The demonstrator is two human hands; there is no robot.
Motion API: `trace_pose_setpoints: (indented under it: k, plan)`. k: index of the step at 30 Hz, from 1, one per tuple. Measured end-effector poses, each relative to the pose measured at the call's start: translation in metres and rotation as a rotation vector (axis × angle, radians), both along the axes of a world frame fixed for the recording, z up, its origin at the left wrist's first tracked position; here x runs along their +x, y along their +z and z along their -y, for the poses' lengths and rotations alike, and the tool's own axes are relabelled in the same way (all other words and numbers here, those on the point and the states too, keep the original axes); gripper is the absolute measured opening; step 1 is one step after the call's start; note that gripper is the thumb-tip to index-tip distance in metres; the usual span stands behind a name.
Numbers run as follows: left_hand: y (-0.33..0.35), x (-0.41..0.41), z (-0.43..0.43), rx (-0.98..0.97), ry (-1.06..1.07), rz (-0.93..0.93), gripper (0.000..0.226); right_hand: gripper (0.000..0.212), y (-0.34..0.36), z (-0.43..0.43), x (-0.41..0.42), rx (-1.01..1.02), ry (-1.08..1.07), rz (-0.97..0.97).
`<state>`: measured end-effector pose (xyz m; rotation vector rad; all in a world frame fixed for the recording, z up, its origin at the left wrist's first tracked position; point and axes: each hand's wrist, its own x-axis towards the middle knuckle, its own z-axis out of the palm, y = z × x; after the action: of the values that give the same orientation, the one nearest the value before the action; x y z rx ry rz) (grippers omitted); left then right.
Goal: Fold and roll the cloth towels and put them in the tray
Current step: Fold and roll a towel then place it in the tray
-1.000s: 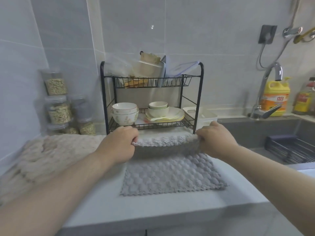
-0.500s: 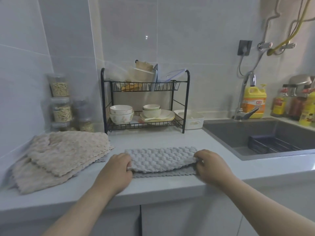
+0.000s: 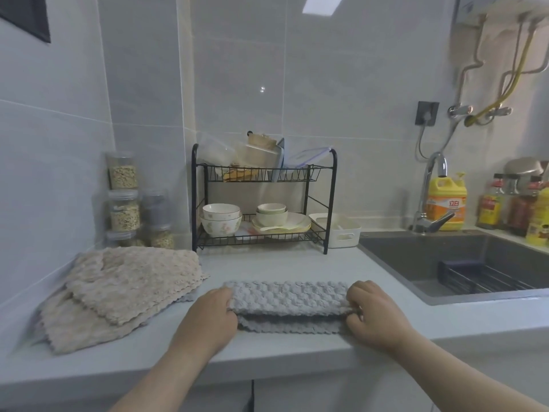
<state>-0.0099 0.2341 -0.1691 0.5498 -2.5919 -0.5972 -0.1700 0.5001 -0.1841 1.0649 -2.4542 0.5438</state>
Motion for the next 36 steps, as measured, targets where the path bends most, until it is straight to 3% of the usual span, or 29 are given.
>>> trace_pose_setpoints:
  k: [4, 6, 8, 12, 15, 18, 21, 25, 28, 31, 32, 34, 36]
  plan:
    - [-0.006, -0.002, 0.008, 0.026, -0.015, -0.048, 0.019, 0.032, -0.001, -0.002, -0.005, 0.057, 0.054, 0.009]
    - [-0.012, -0.004, 0.015, 0.044, -0.056, -0.133, 0.017, 0.042, 0.0, -0.003, -0.005, -0.102, 0.002, 0.068]
    - [-0.015, -0.007, 0.019, 0.024, -0.15, -0.115, 0.034, 0.043, 0.002, -0.001, -0.006, -0.198, -0.079, 0.153]
    - [-0.017, -0.014, 0.017, -0.055, -0.248, 0.134, 0.05, 0.058, 0.004, 0.012, -0.011, 0.279, -0.186, 0.271]
    - [-0.019, -0.018, 0.019, -0.122, -0.228, 0.268, 0.057, 0.069, 0.006, 0.014, -0.013, 0.327, -0.254, 0.325]
    - [-0.018, -0.019, 0.021, -0.123, -0.228, 0.245, 0.062, 0.052, 0.009, 0.013, -0.011, 0.222, -0.308, 0.421]
    - [-0.013, -0.02, 0.018, -0.092, -0.222, 0.197, 0.064, 0.04, 0.012, 0.016, -0.004, 0.211, -0.321, 0.377]
    - [-0.013, -0.02, 0.019, 0.089, -0.181, 0.111, 0.064, 0.018, 0.029, 0.029, 0.003, -0.098, -0.287, 0.553]
    - [-0.015, -0.019, 0.021, 0.112, -0.166, 0.11, 0.054, 0.025, 0.045, 0.022, -0.015, -0.272, -0.314, 0.756]
    - [-0.016, -0.02, 0.021, 0.042, -0.168, 0.192, 0.061, 0.024, 0.06, 0.008, -0.03, -0.458, -0.425, 0.916]
    - [-0.016, -0.021, 0.021, 0.031, -0.164, 0.21, 0.065, 0.02, 0.062, 0.008, -0.028, -0.421, -0.468, 0.957]
    - [-0.016, -0.022, 0.021, 0.001, -0.165, 0.216, 0.069, 0.033, 0.062, 0.014, -0.023, -0.226, -0.538, 1.043]
    - [-0.015, -0.022, 0.019, -0.019, -0.171, 0.21, 0.073, 0.035, 0.057, 0.024, -0.017, -0.045, -0.546, 1.019]
